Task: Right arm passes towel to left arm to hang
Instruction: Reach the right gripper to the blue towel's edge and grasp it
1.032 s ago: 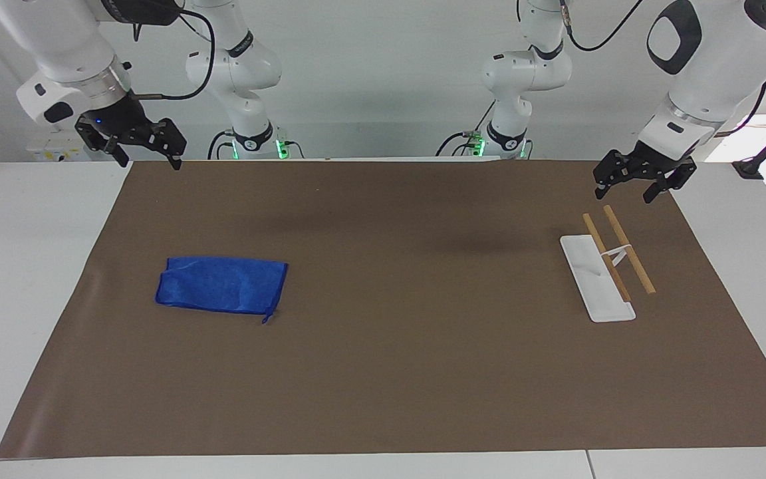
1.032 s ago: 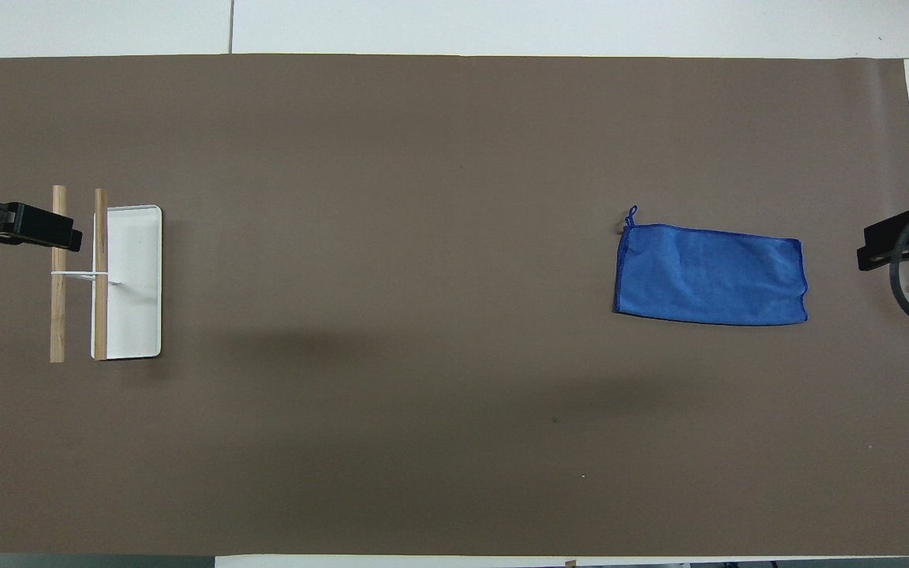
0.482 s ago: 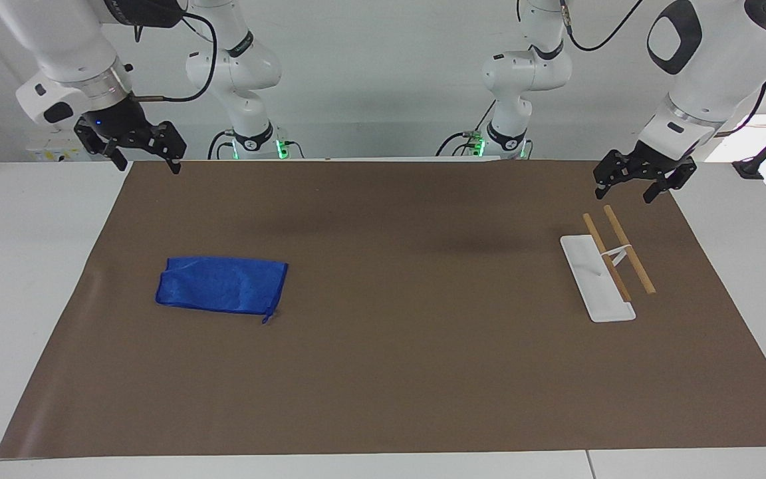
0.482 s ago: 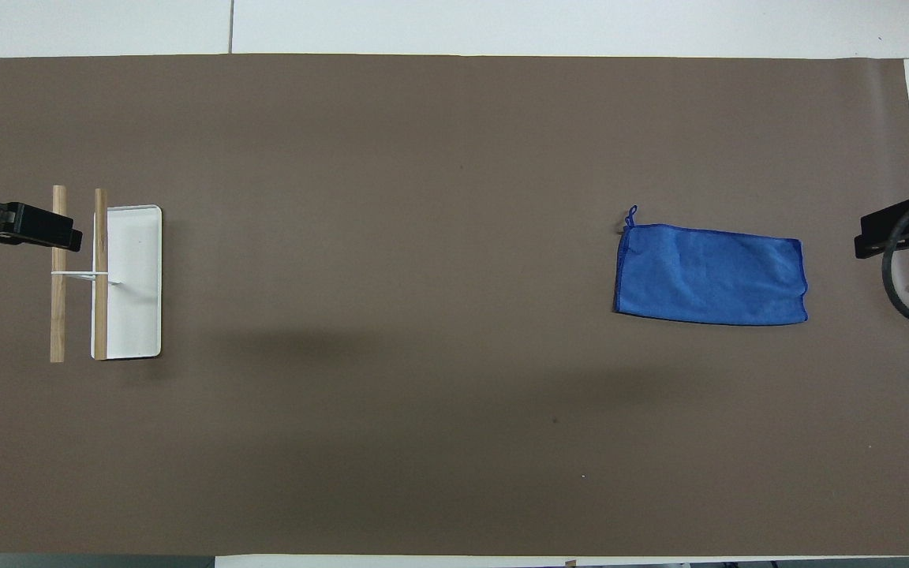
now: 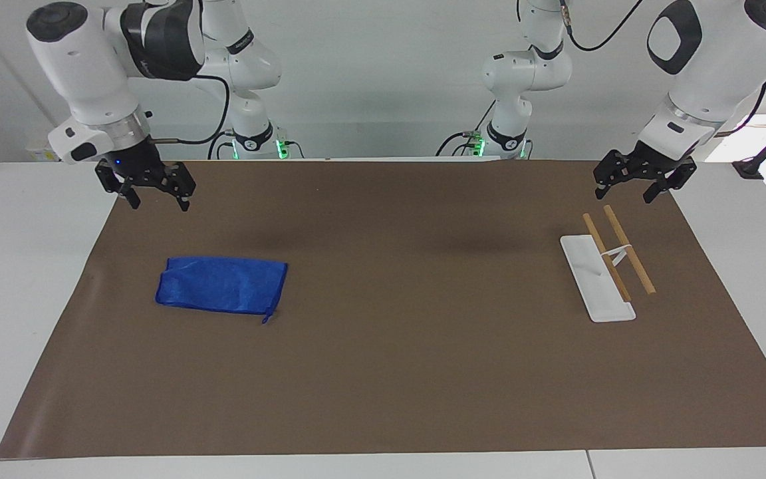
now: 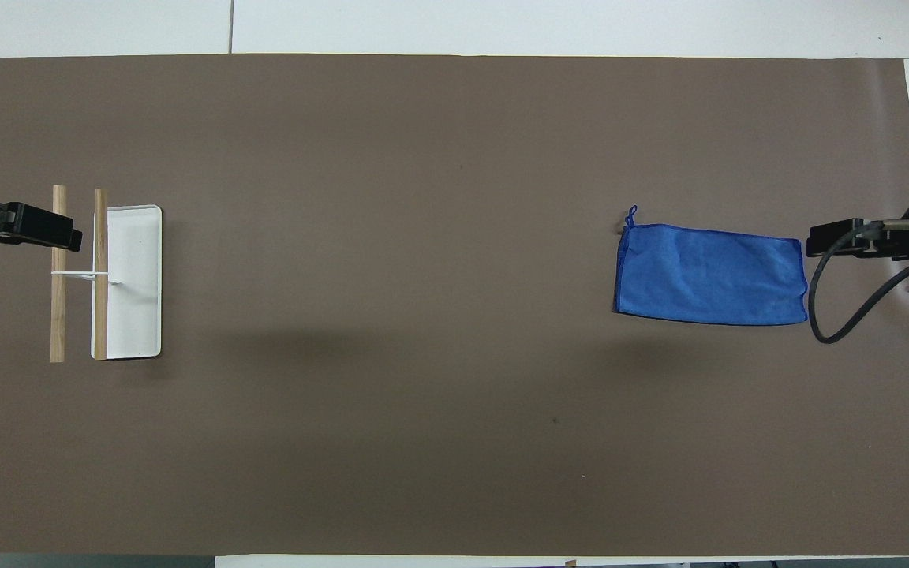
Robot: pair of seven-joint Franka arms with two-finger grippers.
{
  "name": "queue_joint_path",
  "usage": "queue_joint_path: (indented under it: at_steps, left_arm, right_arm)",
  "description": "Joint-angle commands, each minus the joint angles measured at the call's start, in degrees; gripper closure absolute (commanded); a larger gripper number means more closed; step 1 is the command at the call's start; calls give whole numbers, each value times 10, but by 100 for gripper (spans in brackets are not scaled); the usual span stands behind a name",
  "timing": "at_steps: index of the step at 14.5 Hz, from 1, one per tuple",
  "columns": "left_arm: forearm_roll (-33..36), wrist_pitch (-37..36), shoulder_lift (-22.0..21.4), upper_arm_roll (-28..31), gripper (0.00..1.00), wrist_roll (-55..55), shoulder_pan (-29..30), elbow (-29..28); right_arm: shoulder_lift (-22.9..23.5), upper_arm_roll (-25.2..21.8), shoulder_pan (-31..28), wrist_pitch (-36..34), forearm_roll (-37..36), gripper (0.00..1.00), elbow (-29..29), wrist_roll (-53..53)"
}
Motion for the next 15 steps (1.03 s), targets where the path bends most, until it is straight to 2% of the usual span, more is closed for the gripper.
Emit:
queue_joint_path:
  at_steps: [1, 3, 4, 5, 7, 10, 13, 15]
  left_arm:
    - [1, 8, -18, -1, 0, -4, 3, -21]
    - [1, 8, -18, -1, 0, -4, 2, -21]
    - [1, 7, -18, -1, 0, -4, 3, -21]
    - [1, 8, -18, -1, 0, -4, 2, -21]
    - [1, 8, -18, -1, 0, -4, 2, -21]
    - [1, 8, -18, -1, 0, -4, 3, -21]
    - [1, 8, -18, -1, 0, -4, 3, -21]
    - [1, 8, -18, -1, 0, -4, 2, -21]
  right_arm:
    - [23, 3, -8, 82, 3, 0, -66, -51]
    - [70, 3, -7, 187, 8, 0, -104, -85]
    - [83, 3, -8, 248, 8, 0, -132, -89]
    - [92, 3, -7, 281, 8, 0, -152, -97]
    - [99, 4, -8, 311, 11, 0, -183, -113]
    - [118, 4, -17, 333, 36, 0, -191, -137]
    - [124, 3, -29, 348, 49, 0, -196, -206]
    - [124, 4, -40, 385, 49, 0, -216, -215]
